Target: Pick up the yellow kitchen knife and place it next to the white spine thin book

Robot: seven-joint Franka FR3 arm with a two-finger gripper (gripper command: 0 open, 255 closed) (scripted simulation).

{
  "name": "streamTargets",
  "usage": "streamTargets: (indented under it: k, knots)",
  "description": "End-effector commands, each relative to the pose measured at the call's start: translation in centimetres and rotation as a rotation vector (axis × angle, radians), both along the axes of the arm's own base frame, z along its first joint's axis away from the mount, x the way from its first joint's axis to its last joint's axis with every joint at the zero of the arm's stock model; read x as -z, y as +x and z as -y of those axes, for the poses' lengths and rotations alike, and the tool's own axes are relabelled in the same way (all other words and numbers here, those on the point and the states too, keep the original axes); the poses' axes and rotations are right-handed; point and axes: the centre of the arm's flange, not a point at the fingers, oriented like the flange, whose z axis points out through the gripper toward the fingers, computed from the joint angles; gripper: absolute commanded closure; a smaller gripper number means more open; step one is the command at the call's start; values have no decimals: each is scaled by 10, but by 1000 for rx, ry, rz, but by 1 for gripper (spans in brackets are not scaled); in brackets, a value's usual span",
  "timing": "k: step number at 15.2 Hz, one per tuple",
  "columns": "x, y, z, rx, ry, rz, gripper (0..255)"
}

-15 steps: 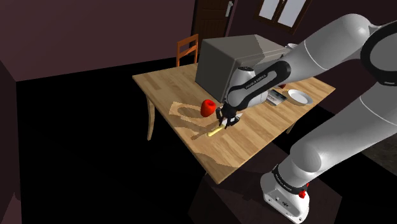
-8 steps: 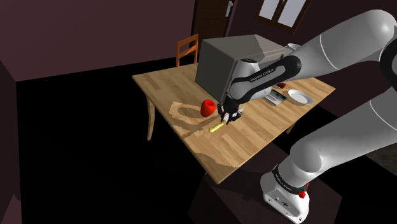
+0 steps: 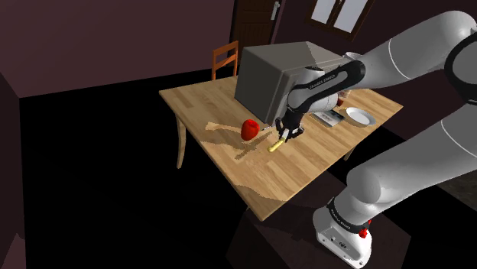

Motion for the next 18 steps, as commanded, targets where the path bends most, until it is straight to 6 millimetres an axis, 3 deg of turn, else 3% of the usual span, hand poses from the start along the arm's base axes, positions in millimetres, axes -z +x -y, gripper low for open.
streamTargets:
  k: [1,18]
  knots:
    - [-2,-5,28,-2,0,0,255]
    - [-2,-27,251,-2,0,0,255]
